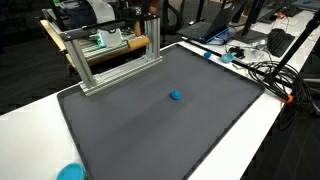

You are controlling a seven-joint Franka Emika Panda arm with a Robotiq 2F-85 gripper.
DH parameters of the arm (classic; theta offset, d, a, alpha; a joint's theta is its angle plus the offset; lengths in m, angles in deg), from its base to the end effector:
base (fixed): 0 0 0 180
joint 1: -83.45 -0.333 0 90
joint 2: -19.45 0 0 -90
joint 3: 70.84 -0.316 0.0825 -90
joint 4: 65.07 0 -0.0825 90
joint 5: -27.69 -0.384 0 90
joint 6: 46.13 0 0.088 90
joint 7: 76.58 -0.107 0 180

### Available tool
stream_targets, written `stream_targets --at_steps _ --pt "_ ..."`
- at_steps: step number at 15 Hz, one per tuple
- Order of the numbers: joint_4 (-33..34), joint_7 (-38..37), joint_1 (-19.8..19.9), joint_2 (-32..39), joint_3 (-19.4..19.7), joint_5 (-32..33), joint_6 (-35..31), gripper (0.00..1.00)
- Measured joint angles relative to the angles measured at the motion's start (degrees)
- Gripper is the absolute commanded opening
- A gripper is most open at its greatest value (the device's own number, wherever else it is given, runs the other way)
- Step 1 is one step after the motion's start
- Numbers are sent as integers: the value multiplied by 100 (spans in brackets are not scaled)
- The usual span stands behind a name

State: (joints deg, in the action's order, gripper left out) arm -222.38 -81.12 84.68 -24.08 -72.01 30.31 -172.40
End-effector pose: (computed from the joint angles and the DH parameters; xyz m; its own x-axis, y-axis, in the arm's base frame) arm 0.3359 -0.0021 0.4542 0.9742 -0.0555 0.2189 -0.0655 -0.9971 0.0387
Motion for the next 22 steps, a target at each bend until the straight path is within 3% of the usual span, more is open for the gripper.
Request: stream_targets --at_steps 22 --pt "-6 -109 -121 315 -73 -14 -2 100"
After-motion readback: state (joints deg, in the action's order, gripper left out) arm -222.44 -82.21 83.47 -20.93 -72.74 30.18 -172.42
